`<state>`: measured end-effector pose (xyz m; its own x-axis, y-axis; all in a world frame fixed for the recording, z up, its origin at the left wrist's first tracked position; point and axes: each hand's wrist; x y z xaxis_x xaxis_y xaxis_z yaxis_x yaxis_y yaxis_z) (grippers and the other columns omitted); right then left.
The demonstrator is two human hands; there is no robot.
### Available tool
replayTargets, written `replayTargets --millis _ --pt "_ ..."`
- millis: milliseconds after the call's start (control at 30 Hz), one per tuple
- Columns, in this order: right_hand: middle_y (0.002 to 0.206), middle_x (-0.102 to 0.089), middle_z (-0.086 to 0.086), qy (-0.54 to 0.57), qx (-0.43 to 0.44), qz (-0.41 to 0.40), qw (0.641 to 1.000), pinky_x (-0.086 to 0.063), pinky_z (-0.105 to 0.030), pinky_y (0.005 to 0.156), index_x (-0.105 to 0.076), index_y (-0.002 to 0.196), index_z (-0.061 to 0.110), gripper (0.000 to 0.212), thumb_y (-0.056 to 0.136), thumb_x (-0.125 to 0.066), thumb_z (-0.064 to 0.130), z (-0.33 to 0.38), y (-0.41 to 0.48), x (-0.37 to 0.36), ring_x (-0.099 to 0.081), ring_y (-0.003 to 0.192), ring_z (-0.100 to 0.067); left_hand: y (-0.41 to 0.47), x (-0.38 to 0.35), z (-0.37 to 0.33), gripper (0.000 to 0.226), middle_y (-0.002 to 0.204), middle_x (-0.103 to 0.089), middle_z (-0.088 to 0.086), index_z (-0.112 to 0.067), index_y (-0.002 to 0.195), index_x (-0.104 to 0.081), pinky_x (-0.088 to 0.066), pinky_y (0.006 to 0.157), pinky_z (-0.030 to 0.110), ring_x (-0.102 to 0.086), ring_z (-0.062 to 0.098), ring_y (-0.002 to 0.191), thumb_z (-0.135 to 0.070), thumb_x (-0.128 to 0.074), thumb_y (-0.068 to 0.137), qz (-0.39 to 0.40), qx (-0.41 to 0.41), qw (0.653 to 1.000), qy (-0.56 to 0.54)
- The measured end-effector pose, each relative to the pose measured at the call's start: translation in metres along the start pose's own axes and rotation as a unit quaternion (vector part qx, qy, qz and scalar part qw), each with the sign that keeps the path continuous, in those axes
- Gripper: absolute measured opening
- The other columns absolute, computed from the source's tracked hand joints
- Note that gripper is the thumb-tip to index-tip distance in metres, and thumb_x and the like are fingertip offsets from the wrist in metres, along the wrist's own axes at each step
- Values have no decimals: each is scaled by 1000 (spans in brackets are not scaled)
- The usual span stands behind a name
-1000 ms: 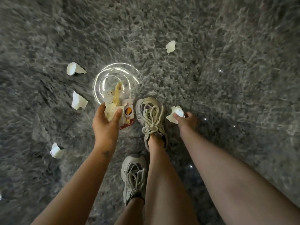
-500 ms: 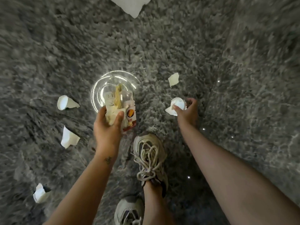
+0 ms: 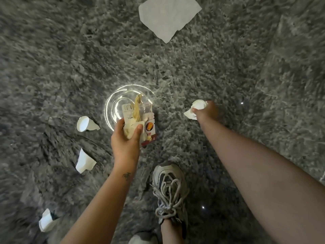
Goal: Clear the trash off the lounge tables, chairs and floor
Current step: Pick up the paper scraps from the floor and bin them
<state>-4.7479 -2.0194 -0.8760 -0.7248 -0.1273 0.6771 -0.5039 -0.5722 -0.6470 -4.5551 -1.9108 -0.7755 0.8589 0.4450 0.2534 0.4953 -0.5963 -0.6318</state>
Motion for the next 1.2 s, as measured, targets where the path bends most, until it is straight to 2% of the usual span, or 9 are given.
replayTargets --millis 133,233,567,633,733,800,867,1100,1200 --pt "126 -55 -10 -55 30 -4 998 -42 -42 97 -51 123 15 51 78 -73 23 4 -29 8 -50 116 -30 -17 12 -15 24 104 -67 1 -25 106 -56 -54 85 46 -66 19 95 -12 -63 87 -10 4 1000 -10" --pt "125 -56 -9 -27 64 -2 998 -41 -39 97 -51 123 13 48 79 -71 21 17 -69 25 -52 113 -29 -39 27 -40 26 107 -66 3 -19 111 -55 -55 83 47 -66 20 96 -13 -63 87 -19 5 1000 -22" --pt "96 -59 -1 111 199 23 973 -37 -17 56 -58 104 14 33 76 -75 16 159 -275 167 -54 83 -17 -158 114 -218 43 115 -63 10 -8 128 -50 -57 77 36 -64 24 98 -13 -63 87 -79 36 994 -61" --pt "87 -57 5 132 234 49 962 -35 -13 52 -55 94 20 28 76 -75 17 207 -321 199 -53 75 -14 -181 138 -273 44 115 -63 11 -7 128 -50 -55 84 43 -64 24 99 -13 -63 87 -84 23 993 -74" --pt "78 -55 10 146 298 91 939 -37 -8 51 -53 87 21 26 76 -74 13 286 -391 239 -52 69 -9 -211 182 -357 28 105 -67 10 -11 114 -57 -56 75 34 -66 21 91 -9 -63 87 -116 -30 987 -105" --pt "80 -57 5 144 336 129 922 -43 -18 62 -53 90 18 25 77 -74 12 339 -439 255 -54 74 -15 -226 217 -408 21 99 -68 8 -15 105 -59 -54 68 26 -66 18 86 -8 -63 86 -149 -73 978 -123" --pt "86 -57 1 135 373 157 904 -43 -30 69 -52 91 18 26 77 -73 12 390 -486 263 -54 80 -19 -240 255 -453 19 97 -69 7 -15 104 -60 -56 73 35 -67 21 87 -9 -63 86 -174 -97 969 -145" --pt "92 -60 -7 131 514 263 806 -43 -34 75 -58 100 6 29 76 -73 9 524 -669 238 -55 84 -22 -278 399 -547 16 92 -69 8 -15 100 -61 -56 75 46 -67 24 82 -6 -63 86 -293 -131 920 -227" --pt "84 -58 -4 127 566 310 753 -41 -31 67 -56 93 8 24 76 -73 9 560 -752 213 -52 77 -20 -290 477 -568 17 91 -67 7 -13 98 -58 -54 66 35 -65 18 78 -6 -64 85 -362 -146 890 -235"
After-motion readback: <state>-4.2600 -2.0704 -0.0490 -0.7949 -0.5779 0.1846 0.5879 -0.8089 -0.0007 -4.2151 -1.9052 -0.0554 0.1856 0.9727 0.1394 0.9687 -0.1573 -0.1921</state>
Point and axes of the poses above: each hand's wrist, its own y-axis towards the middle knuckle, its own x-axis out of the back of the hand, z = x × y
